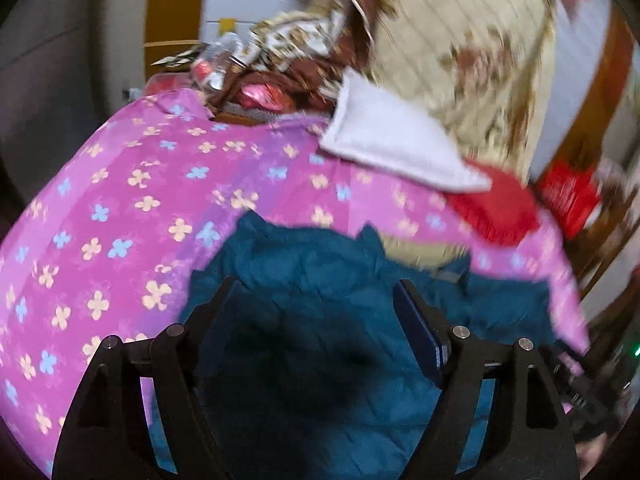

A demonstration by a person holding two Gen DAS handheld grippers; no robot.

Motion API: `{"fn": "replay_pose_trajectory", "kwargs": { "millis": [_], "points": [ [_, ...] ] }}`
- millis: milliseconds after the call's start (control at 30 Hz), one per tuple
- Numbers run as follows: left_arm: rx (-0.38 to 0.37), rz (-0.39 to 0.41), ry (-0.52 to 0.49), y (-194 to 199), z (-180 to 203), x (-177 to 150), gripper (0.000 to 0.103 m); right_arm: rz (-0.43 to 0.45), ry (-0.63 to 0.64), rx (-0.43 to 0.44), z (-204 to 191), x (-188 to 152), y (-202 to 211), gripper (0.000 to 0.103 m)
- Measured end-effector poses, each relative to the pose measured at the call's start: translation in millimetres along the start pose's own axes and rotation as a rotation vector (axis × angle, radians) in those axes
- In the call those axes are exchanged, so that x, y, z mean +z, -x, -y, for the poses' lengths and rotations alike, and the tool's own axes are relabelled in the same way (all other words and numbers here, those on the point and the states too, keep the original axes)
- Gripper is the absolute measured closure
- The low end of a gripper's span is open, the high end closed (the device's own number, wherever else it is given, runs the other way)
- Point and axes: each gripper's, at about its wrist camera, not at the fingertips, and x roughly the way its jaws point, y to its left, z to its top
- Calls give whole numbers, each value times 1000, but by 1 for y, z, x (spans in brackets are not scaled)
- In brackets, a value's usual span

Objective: Fold large clothes

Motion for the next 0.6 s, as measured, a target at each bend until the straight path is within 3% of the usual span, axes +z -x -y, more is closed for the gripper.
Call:
{"fn": "replay_pose_trajectory", "kwargs": {
  "millis": [167, 267, 433, 600],
  "points": [
    [120, -90, -103, -67, 21, -13, 25, -74, 14, -53, -4, 9, -49, 25],
    [191, -132, -115, -101, 16, -17, 25, -92, 10, -84, 5, 13, -70, 25],
    [201, -122, -77, -127, 3, -9, 25, -105, -27, -80, 21, 22, -93, 25],
    [233, -126, -107, -148, 10, 5, 25, -124, -49, -80, 30, 34, -116, 24]
  ]
}}
